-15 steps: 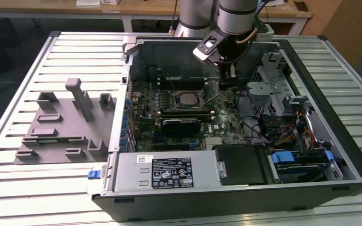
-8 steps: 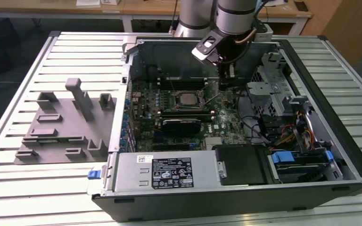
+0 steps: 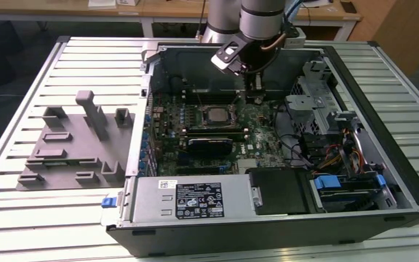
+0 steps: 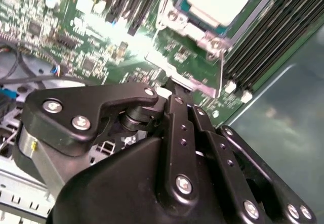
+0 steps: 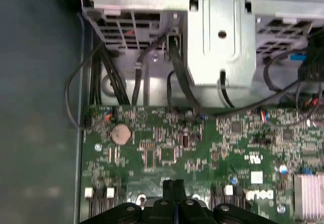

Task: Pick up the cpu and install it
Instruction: 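Close the cpu cover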

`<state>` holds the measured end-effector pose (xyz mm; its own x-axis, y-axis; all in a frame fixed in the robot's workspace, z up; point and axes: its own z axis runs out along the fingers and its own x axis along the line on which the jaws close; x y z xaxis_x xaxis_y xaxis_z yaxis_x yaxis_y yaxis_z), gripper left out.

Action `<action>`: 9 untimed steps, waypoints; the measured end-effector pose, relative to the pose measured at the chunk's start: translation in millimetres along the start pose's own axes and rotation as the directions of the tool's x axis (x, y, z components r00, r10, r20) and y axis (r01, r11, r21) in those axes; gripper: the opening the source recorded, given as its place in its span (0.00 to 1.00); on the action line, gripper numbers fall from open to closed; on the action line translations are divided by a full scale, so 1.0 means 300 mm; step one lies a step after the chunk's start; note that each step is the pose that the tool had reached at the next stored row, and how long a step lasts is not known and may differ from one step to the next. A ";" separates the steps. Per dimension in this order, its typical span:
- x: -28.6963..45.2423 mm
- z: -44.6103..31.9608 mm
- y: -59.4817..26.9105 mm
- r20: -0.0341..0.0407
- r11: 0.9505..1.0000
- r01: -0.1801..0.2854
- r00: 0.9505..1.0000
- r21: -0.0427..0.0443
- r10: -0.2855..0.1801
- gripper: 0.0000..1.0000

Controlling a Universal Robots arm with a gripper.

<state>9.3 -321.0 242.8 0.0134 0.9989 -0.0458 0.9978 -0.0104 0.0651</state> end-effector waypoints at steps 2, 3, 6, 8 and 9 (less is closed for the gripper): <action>0.000 -0.001 -0.021 0.000 1.000 -0.003 1.000 -0.001 0.003 0.11; 0.001 -0.002 -0.030 0.000 1.000 -0.004 1.000 -0.002 0.004 0.11; 0.001 -0.003 -0.051 0.000 1.000 -0.008 1.000 -0.003 0.008 0.11; 0.001 -0.004 -0.058 0.000 1.000 -0.008 1.000 -0.003 0.008 0.11; 0.001 -0.004 -0.059 0.001 1.000 -0.009 1.000 -0.003 0.009 0.11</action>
<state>-8.4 -320.4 242.8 0.0220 0.9987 -0.0458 0.9974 -0.0188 0.0689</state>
